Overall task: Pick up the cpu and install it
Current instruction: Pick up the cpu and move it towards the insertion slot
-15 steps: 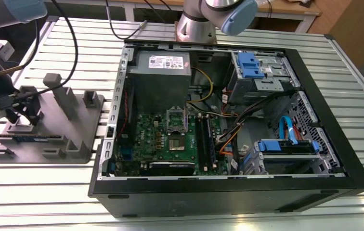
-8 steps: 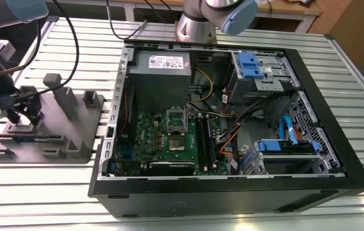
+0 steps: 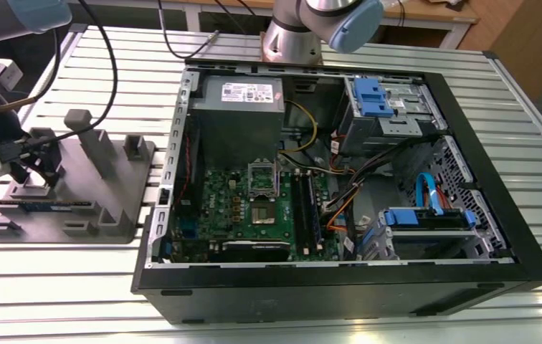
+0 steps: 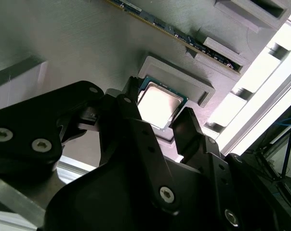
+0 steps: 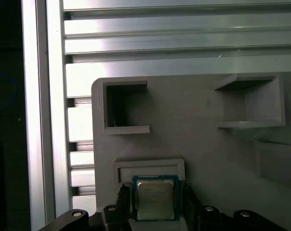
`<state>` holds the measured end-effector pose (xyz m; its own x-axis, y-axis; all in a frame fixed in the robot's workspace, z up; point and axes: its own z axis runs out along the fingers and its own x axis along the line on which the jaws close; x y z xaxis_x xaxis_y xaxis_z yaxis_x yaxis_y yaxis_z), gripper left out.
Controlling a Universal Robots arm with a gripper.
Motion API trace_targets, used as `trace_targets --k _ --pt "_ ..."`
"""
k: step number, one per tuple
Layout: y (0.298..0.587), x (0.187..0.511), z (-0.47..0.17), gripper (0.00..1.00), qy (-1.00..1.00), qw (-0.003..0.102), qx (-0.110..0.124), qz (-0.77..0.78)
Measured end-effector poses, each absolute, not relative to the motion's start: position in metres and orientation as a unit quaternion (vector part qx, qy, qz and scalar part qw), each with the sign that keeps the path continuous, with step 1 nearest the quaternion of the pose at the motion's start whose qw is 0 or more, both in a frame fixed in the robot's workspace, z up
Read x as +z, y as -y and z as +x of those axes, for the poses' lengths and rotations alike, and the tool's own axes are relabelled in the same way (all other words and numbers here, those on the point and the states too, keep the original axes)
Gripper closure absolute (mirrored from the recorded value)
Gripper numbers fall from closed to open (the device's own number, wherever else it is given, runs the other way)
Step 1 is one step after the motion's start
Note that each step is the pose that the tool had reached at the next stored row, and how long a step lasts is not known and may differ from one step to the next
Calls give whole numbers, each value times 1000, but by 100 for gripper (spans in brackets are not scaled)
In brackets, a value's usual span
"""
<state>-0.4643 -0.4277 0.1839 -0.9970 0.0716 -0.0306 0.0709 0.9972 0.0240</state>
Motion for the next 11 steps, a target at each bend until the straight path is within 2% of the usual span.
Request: trace_targets --k 6,7,8,11 --pt "428 184 -464 45 -999 16 11 36" --pt "428 184 -464 46 -999 16 11 36" --pt "428 184 -464 53 -999 16 11 36" --pt "428 184 -464 53 -999 16 11 36"
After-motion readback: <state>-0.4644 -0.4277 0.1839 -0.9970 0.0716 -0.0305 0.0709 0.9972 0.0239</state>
